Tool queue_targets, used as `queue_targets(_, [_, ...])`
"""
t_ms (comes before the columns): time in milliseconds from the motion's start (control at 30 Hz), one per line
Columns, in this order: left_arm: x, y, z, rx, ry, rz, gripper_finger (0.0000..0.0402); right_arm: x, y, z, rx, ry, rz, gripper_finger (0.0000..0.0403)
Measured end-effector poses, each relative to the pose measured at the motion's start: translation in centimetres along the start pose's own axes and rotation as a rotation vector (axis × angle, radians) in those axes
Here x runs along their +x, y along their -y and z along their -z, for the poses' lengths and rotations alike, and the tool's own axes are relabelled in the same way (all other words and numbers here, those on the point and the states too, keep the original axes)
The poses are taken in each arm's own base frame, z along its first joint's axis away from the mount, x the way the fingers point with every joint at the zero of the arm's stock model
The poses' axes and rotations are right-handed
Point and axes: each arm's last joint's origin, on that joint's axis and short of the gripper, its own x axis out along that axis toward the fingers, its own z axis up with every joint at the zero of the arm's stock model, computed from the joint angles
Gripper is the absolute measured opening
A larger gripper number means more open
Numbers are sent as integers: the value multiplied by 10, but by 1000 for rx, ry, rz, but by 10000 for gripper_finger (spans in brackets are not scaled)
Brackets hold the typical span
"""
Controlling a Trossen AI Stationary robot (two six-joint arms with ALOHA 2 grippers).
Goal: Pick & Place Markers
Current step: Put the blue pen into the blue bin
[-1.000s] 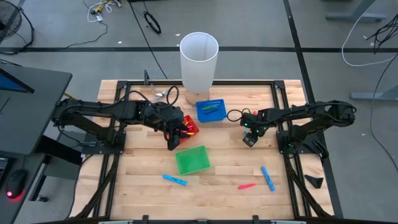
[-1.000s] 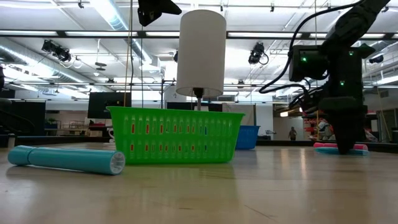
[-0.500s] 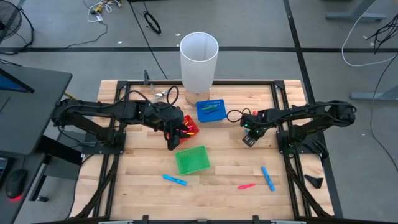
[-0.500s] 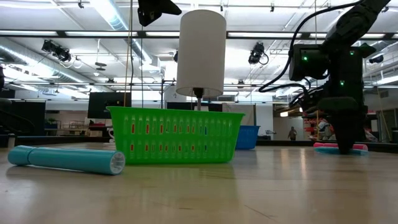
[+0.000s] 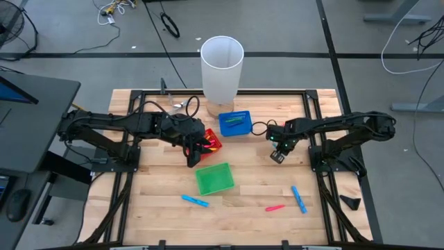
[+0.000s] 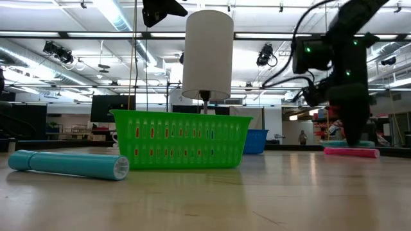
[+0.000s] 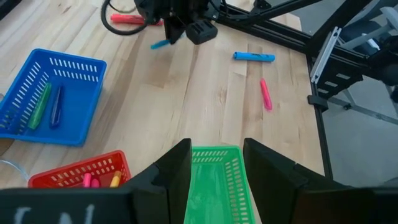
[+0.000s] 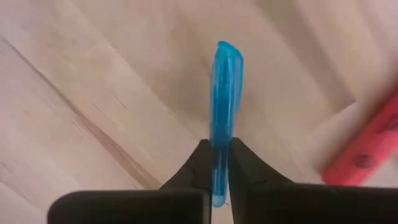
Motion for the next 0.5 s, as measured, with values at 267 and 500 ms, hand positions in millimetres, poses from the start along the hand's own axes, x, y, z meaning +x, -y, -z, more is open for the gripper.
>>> queue_targets(267, [0,0,0,0,-1,0,151,-43,-6,-9,-62,-40,46,14])
queue_targets(500, [0,0,0,-3,0,0,151,-80,-8,-10,-105,-101,78,13])
